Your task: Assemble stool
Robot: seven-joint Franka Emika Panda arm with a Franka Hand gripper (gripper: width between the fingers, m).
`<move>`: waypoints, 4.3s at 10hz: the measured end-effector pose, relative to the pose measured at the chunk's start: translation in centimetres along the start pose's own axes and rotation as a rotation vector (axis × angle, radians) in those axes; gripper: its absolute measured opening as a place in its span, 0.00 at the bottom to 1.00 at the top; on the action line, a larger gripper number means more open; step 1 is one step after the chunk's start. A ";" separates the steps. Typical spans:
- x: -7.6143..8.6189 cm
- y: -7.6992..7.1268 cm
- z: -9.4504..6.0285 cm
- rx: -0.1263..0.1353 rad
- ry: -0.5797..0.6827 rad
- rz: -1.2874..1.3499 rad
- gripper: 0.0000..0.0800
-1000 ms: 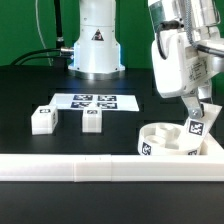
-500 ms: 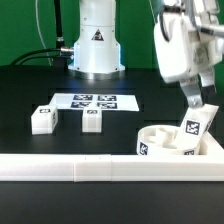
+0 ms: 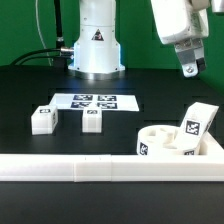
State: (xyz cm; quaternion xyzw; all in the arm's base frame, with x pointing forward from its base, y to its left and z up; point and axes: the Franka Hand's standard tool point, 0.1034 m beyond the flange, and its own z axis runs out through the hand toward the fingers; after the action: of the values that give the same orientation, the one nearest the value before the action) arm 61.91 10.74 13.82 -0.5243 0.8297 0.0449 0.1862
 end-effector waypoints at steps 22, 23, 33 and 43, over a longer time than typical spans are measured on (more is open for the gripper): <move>8.2 -1.4 -1.1 -0.285 0.051 -1.664 0.81; 8.8 -1.3 -0.8 -0.332 0.063 -1.821 0.81; 17.8 0.3 0.8 -0.404 0.126 -2.191 0.81; 19.5 2.2 1.8 -0.759 -0.157 -1.868 0.81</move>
Offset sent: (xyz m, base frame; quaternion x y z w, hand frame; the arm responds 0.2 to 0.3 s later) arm -0.0240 -0.0734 -0.0047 -0.0014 0.0158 -0.1843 0.9827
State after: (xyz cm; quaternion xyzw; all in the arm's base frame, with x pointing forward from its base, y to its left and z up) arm 53.03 -4.39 4.91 -0.9840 0.0037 0.1765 0.0217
